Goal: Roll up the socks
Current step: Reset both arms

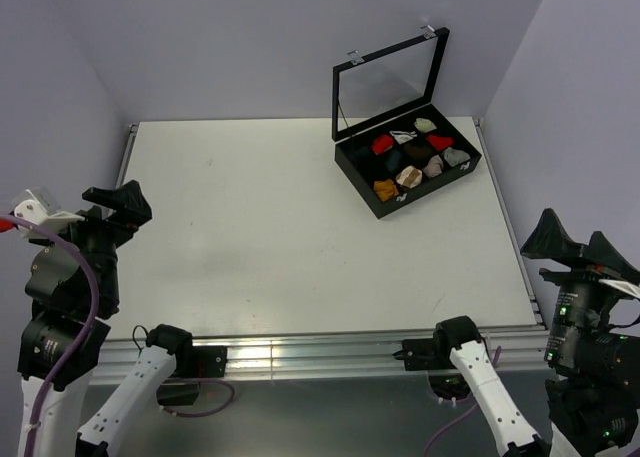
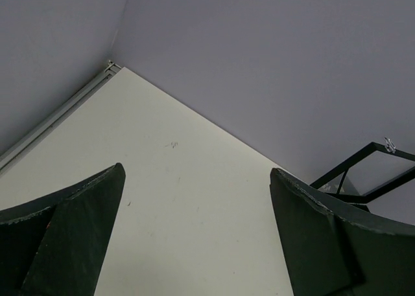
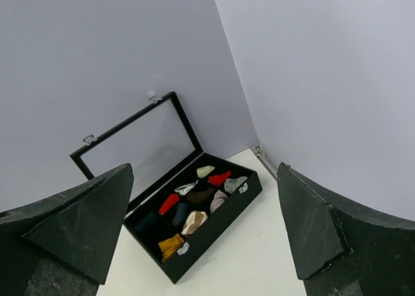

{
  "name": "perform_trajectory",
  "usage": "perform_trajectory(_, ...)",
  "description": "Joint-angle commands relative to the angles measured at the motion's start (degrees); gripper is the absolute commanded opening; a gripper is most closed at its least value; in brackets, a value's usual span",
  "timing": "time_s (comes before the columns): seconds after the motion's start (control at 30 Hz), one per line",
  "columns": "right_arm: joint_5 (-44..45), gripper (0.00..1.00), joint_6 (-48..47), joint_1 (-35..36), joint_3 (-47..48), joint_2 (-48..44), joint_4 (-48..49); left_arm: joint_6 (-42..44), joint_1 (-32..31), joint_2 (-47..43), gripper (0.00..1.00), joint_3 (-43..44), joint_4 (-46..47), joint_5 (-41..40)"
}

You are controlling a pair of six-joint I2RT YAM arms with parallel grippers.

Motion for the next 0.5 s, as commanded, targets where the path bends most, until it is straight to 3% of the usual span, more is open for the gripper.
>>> perform_trajectory(0.0,0.6,0.98,-1.0,0.7,-2.0,-1.3,2.1,-1.7,0.2,-0.7,1.00,-1.1,3.5,-1.6)
perform_trajectory(0.47,-0.9,0.97,0.5,0.8,-3.1,-3.1,0.8,-3.6,0.1,3.7,1.00,-1.7,6.9,0.5)
